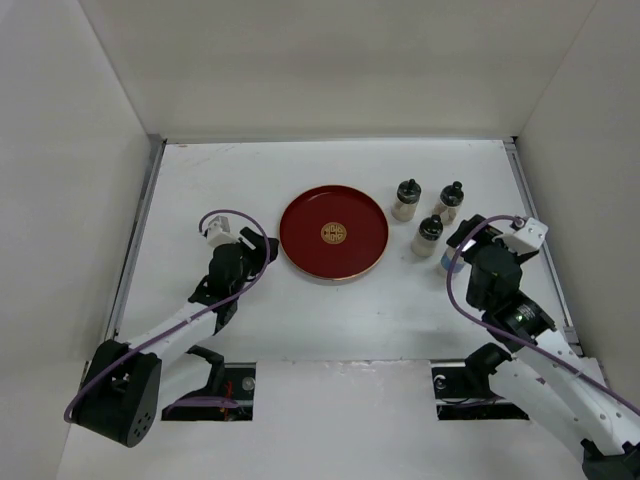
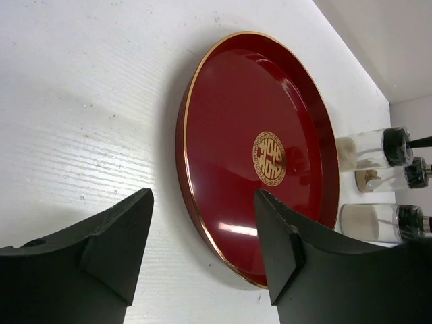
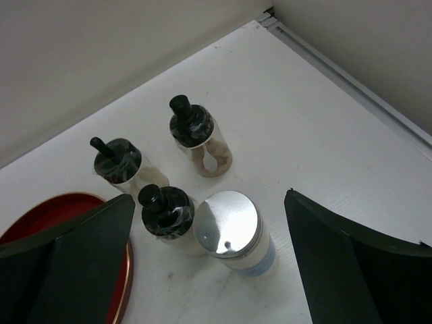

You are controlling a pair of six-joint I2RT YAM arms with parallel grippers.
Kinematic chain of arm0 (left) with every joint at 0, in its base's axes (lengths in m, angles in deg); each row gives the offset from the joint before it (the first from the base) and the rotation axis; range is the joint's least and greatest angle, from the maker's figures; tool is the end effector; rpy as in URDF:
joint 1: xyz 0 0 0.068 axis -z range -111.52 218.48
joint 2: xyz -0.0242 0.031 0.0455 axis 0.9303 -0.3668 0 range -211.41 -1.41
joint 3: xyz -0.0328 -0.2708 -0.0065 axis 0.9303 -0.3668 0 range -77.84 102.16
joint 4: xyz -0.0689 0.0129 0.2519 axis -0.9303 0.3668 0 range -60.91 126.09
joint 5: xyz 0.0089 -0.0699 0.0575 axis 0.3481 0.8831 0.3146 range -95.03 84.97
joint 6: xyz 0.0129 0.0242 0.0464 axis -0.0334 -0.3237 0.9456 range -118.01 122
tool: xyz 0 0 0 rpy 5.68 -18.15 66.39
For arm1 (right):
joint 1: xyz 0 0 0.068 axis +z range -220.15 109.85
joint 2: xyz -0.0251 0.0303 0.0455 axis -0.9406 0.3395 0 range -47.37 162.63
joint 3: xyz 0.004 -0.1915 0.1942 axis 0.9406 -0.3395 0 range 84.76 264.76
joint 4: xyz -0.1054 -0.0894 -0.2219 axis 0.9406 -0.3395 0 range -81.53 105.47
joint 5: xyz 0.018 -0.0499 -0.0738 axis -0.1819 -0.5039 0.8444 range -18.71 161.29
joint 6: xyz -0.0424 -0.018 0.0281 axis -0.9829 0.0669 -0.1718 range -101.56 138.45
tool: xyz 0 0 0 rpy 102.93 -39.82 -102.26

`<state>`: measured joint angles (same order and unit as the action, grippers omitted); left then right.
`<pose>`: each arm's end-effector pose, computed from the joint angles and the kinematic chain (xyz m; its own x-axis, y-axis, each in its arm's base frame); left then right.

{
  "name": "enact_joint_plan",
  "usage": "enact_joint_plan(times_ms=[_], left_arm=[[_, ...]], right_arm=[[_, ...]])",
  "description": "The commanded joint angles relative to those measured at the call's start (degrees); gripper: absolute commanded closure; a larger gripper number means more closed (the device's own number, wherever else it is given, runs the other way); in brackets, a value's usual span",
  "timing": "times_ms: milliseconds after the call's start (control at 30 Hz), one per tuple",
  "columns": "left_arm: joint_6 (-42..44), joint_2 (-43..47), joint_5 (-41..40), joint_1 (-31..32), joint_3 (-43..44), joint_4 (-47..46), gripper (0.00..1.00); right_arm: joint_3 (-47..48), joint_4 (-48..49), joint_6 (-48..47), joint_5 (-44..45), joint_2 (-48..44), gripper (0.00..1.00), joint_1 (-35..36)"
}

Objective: Organize the condiment bottles

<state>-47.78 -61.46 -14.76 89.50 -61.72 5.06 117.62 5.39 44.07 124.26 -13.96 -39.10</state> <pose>0.1971 -0.0693 0.1785 -0.3618 -0.6671 -0.6512 -0.1102 0.7242 -0.6807 0.1338 0.0474 0.2987 0.0137 0.3122 -0.9499 0.3943 0.8713 0.2921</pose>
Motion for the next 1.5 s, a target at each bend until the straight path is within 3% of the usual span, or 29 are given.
enact_joint_plan(times_ms=[0,333,700,967,1133,1267,1400,1467], left_arm=[[-0.23,1.34,0.33,-0.58,0.5,-2.59,0.4],[-0.41,3.98,-0.54,-0.93,-1.44,-4.62,0.41],[-1.98,0.64,1.12,-1.2,-2.14,-7.78,0.41],[-2.25,3.18,1.04,-1.99,-3.37,-8.66,0.41],[-2.52,4.33,1.3,-2.34,-3.81,-8.84,0.41],[-2.78,4.77,1.12,-2.86,-4.17,-8.84,0.41],[-3.04,5.21,1.04,-3.13,-4.43,-8.84,0.41],[-3.04,4.77,1.3,-3.31,-4.34,-8.84,0.41]], right_arm=[[0.45,-0.99,-0.58,0.03,0.43,0.0,-0.24],[0.8,-0.46,-0.49,-4.63,5.88,0.04,-0.95],[0.98,4.37,0.04,-14.47,15.62,0.0,-7.62],[1.15,6.13,1.79,-14.3,20.12,0.0,-10.88],[0.71,5.7,4.25,-15.53,21.26,0.11,-11.93],[-0.16,5.34,5.49,-15.7,20.38,0.36,-12.37],[0.1,1.93,5.57,-14.56,16.97,0.51,-11.67],[0.62,-0.45,5.92,-13.78,13.63,0.53,-9.84]])
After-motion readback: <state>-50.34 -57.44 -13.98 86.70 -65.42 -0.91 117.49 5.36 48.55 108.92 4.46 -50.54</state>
